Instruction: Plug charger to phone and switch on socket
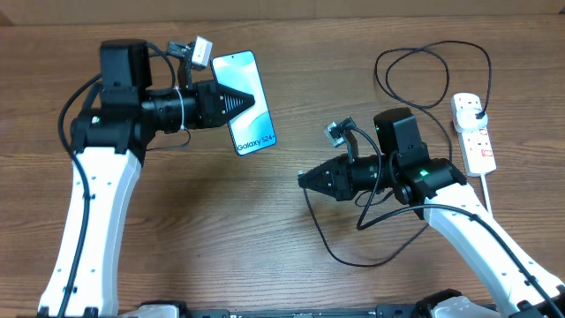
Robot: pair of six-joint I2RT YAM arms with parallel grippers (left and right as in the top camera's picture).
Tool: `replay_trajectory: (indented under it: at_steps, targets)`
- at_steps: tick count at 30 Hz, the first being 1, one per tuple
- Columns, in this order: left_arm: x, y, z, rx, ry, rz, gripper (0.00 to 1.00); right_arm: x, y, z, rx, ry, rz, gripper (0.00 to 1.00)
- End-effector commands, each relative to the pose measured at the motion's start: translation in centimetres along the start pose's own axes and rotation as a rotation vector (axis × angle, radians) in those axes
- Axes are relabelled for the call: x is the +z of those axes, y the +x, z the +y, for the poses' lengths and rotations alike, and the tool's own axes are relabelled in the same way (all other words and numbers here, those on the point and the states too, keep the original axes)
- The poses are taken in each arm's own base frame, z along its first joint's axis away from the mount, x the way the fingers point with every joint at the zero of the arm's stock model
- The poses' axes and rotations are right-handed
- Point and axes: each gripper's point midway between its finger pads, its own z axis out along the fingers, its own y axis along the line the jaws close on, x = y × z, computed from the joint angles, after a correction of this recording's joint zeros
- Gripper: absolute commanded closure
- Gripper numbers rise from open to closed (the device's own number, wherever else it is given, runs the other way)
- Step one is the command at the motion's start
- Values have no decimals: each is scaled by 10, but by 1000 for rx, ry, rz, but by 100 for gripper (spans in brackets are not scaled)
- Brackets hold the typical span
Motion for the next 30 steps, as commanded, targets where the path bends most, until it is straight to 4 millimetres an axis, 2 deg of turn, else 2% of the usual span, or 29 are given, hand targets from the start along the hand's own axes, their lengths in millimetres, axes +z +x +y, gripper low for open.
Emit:
replay_trajectory:
  at_steps: [1, 3, 5, 11, 15, 20, 27, 30]
  targets:
    - [-15, 6, -50, 98, 151, 4, 96, -9, -2, 52, -104, -274, 24, 96]
    - [-20, 7, -64, 133, 194, 1, 96, -12, -6, 62, -126, -328, 20, 96]
    - [-22, 7, -68, 118, 197, -2, 96, -13, -12, 66, -120, -337, 10, 96]
    - [-20, 10, -73, 57, 215, 21, 96, -14, -26, 75, -146, -354, -18, 96]
    - [-16, 14, -76, 35, 223, 39, 95, -8, -27, 87, -208, -379, -15, 96]
    - [-11, 20, -83, 14, 245, 69, 96, 1, -33, 85, -175, -332, -38, 96]
    - [-8, 22, -85, 58, 245, 70, 96, -5, -45, 100, -214, -372, -68, 96]
    - [-8, 18, -85, 83, 244, 55, 96, -7, -43, 105, -231, -397, -57, 96]
